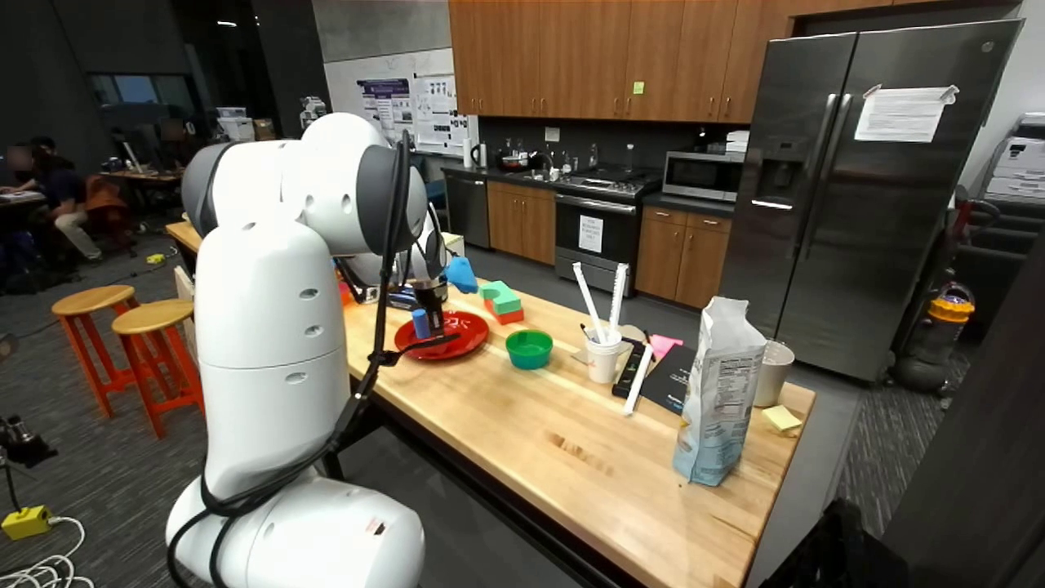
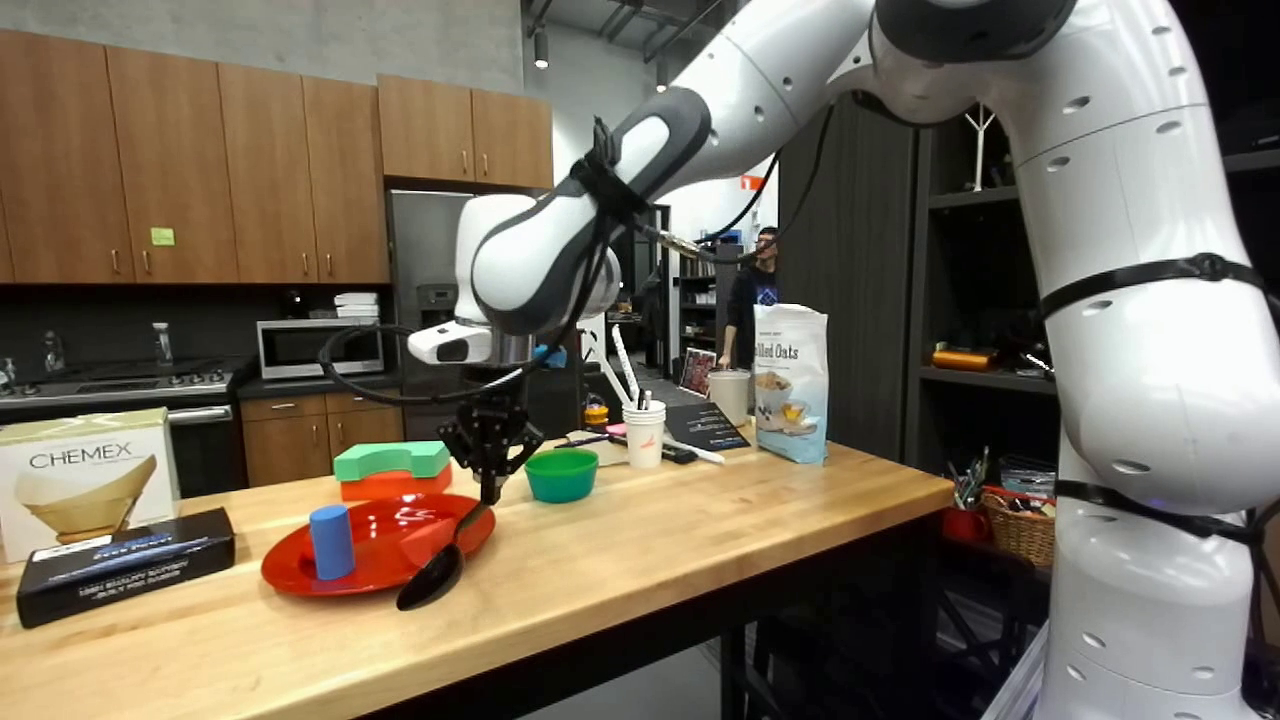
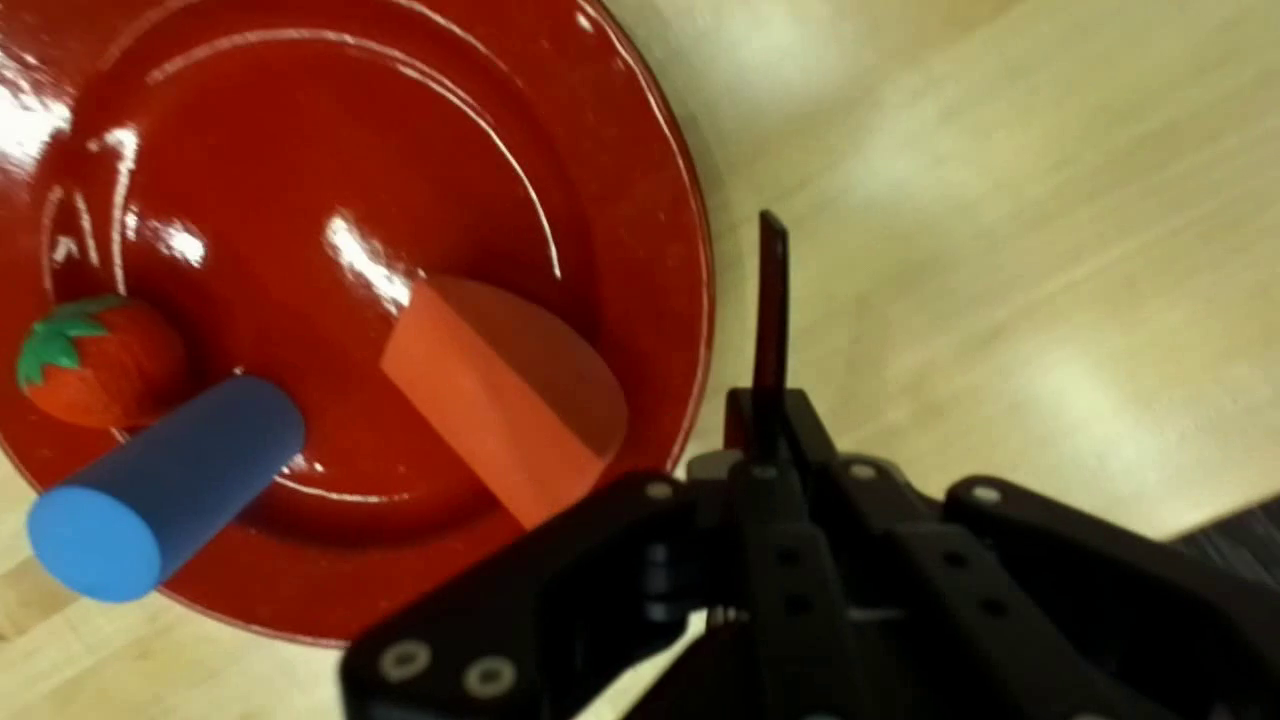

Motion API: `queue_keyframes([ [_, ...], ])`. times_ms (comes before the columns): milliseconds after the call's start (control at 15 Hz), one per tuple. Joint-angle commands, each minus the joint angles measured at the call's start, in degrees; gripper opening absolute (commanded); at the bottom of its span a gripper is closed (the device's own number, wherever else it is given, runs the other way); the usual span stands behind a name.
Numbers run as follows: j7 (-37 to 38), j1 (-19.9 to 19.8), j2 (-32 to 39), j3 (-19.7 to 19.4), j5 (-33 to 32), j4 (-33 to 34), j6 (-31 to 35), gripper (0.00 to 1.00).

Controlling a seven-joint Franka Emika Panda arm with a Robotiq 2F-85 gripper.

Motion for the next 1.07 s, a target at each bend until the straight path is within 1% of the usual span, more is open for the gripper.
queue_keyframes([
  [0,-1.6,-1.2,-2.0,0.6,9.5,3.2,-11.9,0.01],
  [67,-0.3,-0.8,-2.5,-0.1,9.4,3.7,-13.4,0.01],
  [133,1.5,-0.5,-3.1,-0.9,8.0,4.0,-14.0,0.01],
  [267,4.1,-0.2,-4.2,-2.1,4.7,4.2,-13.7,0.01],
  [600,11.9,0.2,-4.8,-4.4,-6.2,3.9,-13.0,0.01],
  [800,13.8,-0.1,-4.1,-4.6,-7.9,3.7,-12.5,0.01],
  [1000,14.9,-0.3,-3.8,-4.7,-8.1,3.3,-11.2,0.01],
])
